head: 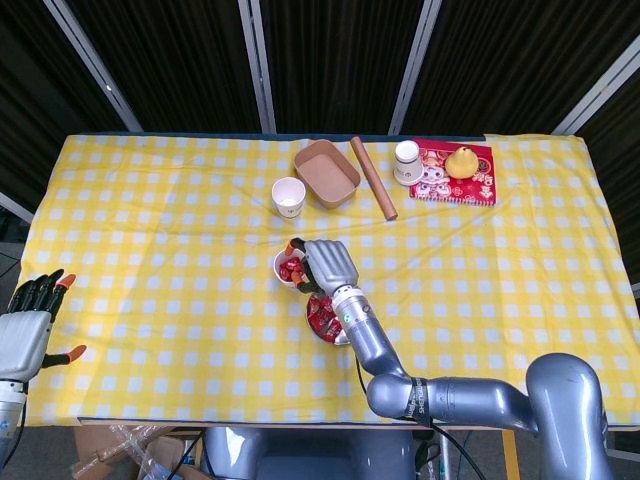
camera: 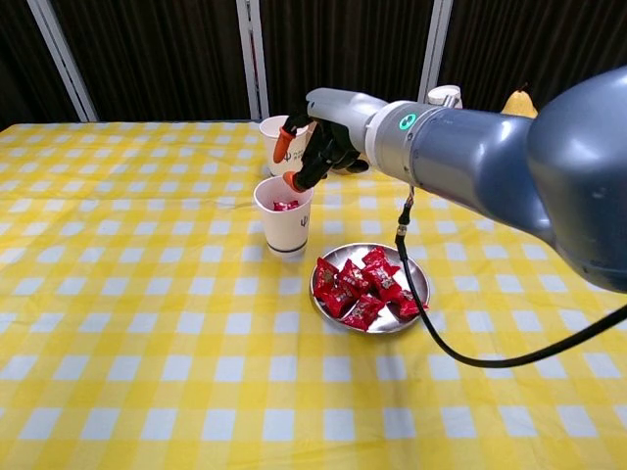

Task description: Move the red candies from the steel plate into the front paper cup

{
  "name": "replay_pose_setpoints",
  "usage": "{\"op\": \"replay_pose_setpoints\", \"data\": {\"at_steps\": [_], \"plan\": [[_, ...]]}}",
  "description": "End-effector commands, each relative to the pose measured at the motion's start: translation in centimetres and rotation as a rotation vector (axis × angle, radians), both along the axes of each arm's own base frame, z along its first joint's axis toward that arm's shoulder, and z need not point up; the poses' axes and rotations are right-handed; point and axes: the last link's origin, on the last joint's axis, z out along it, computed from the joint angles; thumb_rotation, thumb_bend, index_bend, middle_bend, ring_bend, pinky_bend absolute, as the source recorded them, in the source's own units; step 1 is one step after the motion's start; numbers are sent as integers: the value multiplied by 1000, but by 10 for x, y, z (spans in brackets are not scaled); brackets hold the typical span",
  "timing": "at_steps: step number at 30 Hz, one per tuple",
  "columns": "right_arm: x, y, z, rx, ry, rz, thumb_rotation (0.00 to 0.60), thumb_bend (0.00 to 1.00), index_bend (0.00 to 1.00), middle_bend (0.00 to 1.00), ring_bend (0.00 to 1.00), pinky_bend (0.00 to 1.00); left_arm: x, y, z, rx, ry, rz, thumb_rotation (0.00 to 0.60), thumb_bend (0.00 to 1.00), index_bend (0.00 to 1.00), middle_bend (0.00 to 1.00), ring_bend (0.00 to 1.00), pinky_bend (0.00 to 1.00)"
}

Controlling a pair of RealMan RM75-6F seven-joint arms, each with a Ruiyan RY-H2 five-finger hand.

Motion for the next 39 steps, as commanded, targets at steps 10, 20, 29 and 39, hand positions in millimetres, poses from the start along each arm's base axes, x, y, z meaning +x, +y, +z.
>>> {"op": "replay_pose_setpoints", "data": {"at_steps": [10, 20, 29, 39], "plan": [[-43, 40, 10, 49, 120, -43, 600, 447, 273, 823, 966, 912, 1, -2, 0, 0, -9, -3, 600, 0, 31, 0, 0, 0], [-70, 55, 5, 66, 162, -86, 600, 435, 257, 823, 966, 912, 1, -3, 1, 6, -12, -9, 600, 0, 31, 0, 0, 0], [-90, 53, -3, 63, 180, -129, 600, 434, 256, 823, 966, 911, 1, -4, 1, 8, -14, -7, 600, 0, 31, 0, 0, 0], [-107, 55, -13, 94, 183, -160, 600, 434, 256, 823, 966, 911, 1, -3, 1, 6, -13, 0, 600, 0, 31, 0, 0, 0]]}}
